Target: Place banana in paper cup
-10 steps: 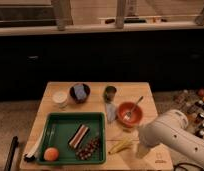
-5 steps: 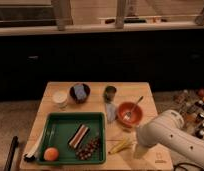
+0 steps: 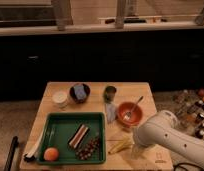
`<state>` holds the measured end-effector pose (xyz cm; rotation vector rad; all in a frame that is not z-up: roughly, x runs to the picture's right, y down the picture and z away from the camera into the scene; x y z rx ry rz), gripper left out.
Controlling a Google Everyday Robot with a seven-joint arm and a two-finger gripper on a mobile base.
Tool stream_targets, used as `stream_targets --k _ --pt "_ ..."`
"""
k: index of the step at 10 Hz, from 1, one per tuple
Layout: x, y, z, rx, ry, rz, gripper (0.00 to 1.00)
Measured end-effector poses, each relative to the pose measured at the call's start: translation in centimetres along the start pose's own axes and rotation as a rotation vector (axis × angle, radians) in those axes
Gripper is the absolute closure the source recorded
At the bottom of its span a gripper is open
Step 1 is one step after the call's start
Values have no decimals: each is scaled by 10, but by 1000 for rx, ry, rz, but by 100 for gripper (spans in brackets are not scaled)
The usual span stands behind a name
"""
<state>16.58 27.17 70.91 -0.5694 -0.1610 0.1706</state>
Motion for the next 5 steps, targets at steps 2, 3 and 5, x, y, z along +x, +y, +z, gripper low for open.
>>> stream_targets --k 2,3,5 --pt "-2 2 2 -5 -1 -12 20" --pt "-5 3 5 -8 -4 -35 20" --pt "-12 5 11 -17 -12 -85 20"
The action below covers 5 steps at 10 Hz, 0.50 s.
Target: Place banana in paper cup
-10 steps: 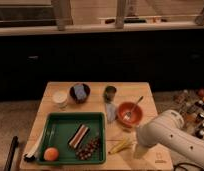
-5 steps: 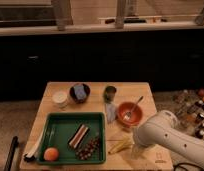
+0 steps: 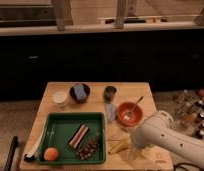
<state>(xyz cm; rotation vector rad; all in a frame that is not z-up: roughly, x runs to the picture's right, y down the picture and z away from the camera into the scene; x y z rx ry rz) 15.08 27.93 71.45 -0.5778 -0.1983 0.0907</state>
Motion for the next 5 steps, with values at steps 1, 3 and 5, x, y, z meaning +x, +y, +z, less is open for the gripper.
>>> stream_targets --k 1,3,5 --pt "-2 1 4 -5 -3 -27 20" --pt "-9 1 14 -20 -7 -74 20" --pt "-13 2 26 -45 -11 -106 20"
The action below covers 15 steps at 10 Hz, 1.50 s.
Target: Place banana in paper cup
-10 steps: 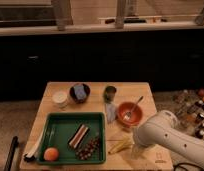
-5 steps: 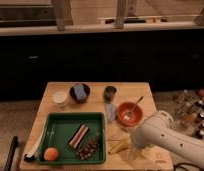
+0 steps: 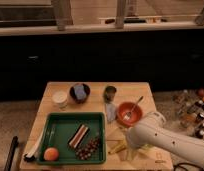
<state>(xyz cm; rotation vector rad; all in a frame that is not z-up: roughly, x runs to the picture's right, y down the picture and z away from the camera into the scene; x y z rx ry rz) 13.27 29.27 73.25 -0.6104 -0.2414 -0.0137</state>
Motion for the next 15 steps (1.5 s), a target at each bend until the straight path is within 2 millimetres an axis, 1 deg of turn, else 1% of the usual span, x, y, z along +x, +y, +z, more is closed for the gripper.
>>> stream_targets --k 3,4,5,7,9,10,12,15 --pt "-5 -3 17 -39 -11 -35 20" --pt "-4 -3 22 -49 -13 -38 22" --pt "-3 -4 25 -56 -17 -38 28" --pt "0 -6 34 -73 -26 -37 51" --pt "1 -8 40 -86 -28 -37 68" --pt "3 -8 44 -94 -26 -37 82" --pt "3 -9 43 -91 -20 -46 99" --pt "1 -11 20 -62 -12 -89 100"
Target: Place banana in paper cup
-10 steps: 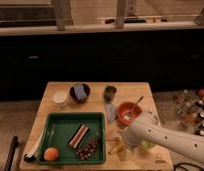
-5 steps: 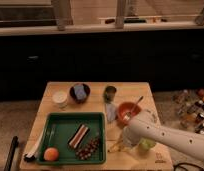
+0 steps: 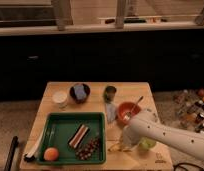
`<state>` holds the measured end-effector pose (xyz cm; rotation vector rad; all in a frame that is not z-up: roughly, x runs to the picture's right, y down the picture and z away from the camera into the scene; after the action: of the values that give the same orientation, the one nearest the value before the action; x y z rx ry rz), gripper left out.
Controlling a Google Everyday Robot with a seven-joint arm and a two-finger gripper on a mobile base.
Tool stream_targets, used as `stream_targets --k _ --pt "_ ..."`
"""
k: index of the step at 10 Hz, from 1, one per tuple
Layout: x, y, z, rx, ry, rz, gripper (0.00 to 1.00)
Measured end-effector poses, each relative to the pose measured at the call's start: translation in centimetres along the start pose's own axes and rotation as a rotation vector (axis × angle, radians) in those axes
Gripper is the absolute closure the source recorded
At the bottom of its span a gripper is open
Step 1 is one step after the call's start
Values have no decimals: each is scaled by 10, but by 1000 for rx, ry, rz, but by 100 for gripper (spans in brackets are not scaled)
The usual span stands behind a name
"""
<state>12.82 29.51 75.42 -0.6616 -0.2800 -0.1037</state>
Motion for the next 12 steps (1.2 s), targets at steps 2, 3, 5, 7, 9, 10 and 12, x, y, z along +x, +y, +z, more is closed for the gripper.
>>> stream_targets --k 2,3,5,7,9,10,12 --pt "-4 1 -18 25 9 -36 100" --pt "-5 1 -26 37 13 -55 100" --pt "-8 0 -40 55 20 -94 100" --pt "-12 -2 -50 61 24 -129 100" --pt "-17 -6 -63 69 18 -164 100" --pt "-20 -8 -71 73 12 -181 100" --pt "-29 -14 -86 85 -1 -209 100"
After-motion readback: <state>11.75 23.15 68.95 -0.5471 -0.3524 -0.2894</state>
